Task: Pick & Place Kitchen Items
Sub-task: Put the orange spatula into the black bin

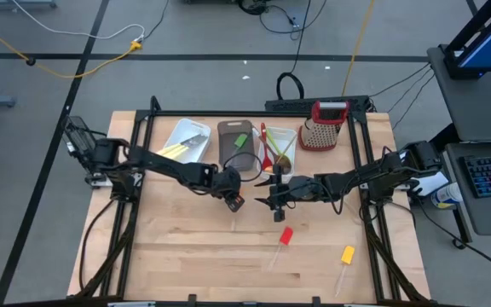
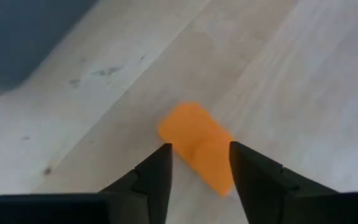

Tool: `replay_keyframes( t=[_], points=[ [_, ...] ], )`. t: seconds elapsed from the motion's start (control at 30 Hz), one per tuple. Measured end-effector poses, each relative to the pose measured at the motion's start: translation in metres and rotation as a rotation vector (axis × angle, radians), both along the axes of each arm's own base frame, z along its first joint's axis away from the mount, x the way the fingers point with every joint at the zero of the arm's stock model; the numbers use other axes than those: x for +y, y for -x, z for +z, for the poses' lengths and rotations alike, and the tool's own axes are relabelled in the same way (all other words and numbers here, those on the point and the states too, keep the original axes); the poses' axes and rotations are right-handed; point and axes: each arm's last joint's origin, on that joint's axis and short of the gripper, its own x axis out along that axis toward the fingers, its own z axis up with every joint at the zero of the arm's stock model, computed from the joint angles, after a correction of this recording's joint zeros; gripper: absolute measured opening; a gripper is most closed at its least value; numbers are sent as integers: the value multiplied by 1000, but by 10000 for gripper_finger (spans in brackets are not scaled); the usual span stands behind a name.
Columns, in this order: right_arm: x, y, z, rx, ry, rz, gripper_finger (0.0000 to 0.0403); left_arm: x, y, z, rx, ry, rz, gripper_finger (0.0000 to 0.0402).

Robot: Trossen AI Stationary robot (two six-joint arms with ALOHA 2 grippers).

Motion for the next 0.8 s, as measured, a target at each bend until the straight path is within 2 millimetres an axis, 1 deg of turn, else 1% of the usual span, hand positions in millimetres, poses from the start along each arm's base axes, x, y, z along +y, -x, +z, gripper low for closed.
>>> replay_keyframes(
  t=[0.1,0.23,0.3,0.4,0.47,0.53,0.6,0.8],
  points=[
    [0,2,-3,7,1,1,192,1,-2,-9,23,1,9,190],
    [-1,7,-12,23,2,0,192,1,-6,-14,7,4,31,222],
    [-1,9,-14,14,1,0,192,2,-7,-14,-3,-8,31,231],
    [-2,12,-17,-3,-2,0,192,2,-7,-14,-7,-25,45,230],
    [-2,12,-17,-21,-4,0,192,2,-7,-14,-5,-30,40,218],
    [-2,13,-17,-43,-8,0,192,2,-7,-15,3,-41,18,198],
    [-2,14,-17,-61,-10,0,192,2,-7,-19,15,-64,-19,173],
    [-2,14,-15,-89,-15,0,192,6,-12,-20,-21,-101,-103,92]
  ],
)
